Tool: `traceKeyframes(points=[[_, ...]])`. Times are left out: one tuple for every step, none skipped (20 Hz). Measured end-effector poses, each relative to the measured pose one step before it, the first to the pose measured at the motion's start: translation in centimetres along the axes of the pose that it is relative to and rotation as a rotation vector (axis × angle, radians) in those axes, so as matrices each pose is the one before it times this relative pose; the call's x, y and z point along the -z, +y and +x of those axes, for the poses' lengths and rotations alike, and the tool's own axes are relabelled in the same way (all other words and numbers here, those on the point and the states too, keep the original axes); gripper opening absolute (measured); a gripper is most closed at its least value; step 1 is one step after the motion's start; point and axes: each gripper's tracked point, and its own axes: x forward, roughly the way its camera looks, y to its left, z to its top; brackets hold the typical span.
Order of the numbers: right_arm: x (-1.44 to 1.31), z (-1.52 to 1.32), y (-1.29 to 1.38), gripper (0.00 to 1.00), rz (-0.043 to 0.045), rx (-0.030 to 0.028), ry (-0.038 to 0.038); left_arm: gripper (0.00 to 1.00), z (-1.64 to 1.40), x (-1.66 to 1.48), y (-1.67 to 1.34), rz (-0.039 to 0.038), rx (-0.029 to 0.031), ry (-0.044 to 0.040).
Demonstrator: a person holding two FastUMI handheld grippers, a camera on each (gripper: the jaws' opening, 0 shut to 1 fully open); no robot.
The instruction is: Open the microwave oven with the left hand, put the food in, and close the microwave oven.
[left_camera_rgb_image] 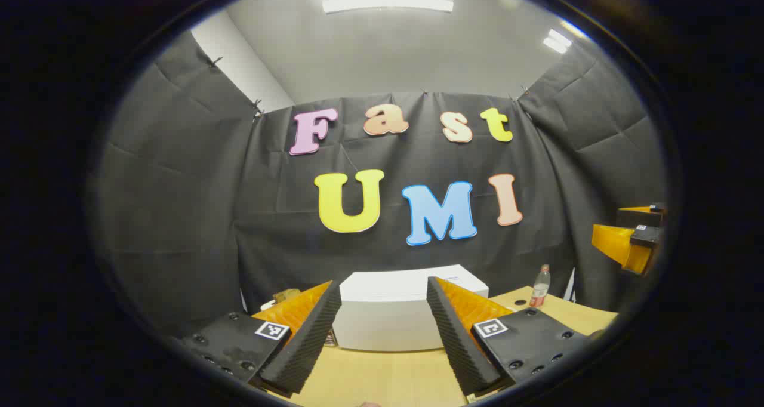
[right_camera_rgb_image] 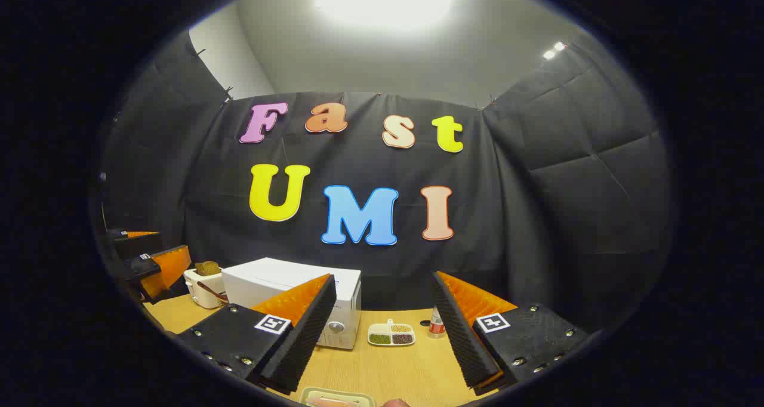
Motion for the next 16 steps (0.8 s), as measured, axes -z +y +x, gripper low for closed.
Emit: traceKeyframes(points=[[-0.07, 0.066, -0.062, 0.97, -0.00121, 0.00117, -0.00499, 0.97, 0.008, -0.029, -0.019, 0.0003, 0.0005, 0.00098], [-0.152, 0.089, -0.097, 0.97, -0.0018, 0.00152, -0.00465, 0.97, 0.064, -0.006, -0.106, 0.00117, 0.00106, 0.00027], [-0.02, 0.073, -0.129, 0.97, -0.00095, 0.00206, -0.00405, 0.97, 0.112, -0.124, -0.02, 0.00091, -0.00012, -0.00116], [-0.07, 0.109, -0.017, 0.97, -0.0007, 0.00067, -0.00129, 0.97, 0.001, 0.068, -0.04, -0.00021, 0.00131, -0.00175], [-0.01, 0.127, -0.08, 0.97, 0.00005, 0.00268, -0.00118, 0.97, 0.075, -0.059, -0.033, 0.0, 0.00117, -0.0018], [-0.046, 0.107, -0.085, 0.97, -0.00027, 0.00085, -0.00082, 0.97, 0.054, -0.029, -0.038, 0.00111, 0.00137, -0.00121], [0.028, 0.178, 0.004, 0.97, 0.0001, 0.00172, -0.00044, 0.97, 0.095, -0.09, -0.046, 0.00175, 0.00136, -0.00123], [-0.155, 0.117, 0.02, 0.97, 0.00057, 0.00015, -0.00117, 0.97, 0.04, -0.015, 0.022, 0.00171, -0.00116, -0.00311], [-0.077, 0.139, 0.068, 0.97, 0.0005, 0.00073, -0.00075, 0.97, 0.049, -0.135, 0.127, 0.00144, -0.00085, -0.00085], [-0.066, 0.139, 0.036, 0.97, 0.00186, 0.00228, -0.0013, 0.97, -0.035, 0.16, 0.006, 0.00146, 0.00035, -0.00013], [-0.13, 0.13, 0.129, 0.97, 0.00301, -0.00008, -0.00245, 0.97, -0.007, -0.053, 0.105, 0.00154, -0.00057, -0.00109], [-0.151, 0.038, 0.169, 0.97, 0.00192, -0.00235, -0.00339, 0.95, 0.058, -0.051, 0.237, 0.00226, -0.00116, -0.00061], [0.047, 0.039, 0.13, 0.97, -0.00128, -0.00268, -0.00221, 0.95, 0.12, -0.109, 0.179, 0.00301, -0.00281, -0.0019], [0.052, -0.03, 0.054, 0.97, -0.00458, -0.00127, -0.00034, 0.95, 0.189, 0.023, 0.016, 0.00135, -0.0013, -0.00154], [0.015, 0.059, 0.035, 0.97, -0.00582, -0.00121, 0.00091, 0.96, 0.129, -0.06, 0.017, -0.00056, 0.00019, -0.00096], [-0.012, -0.022, 0.036, 0.97, -0.00448, -0.00043, 0.00011, 0.96, -0.081, 0.155, -0.058, -0.00077, 0.00111, -0.00031]])
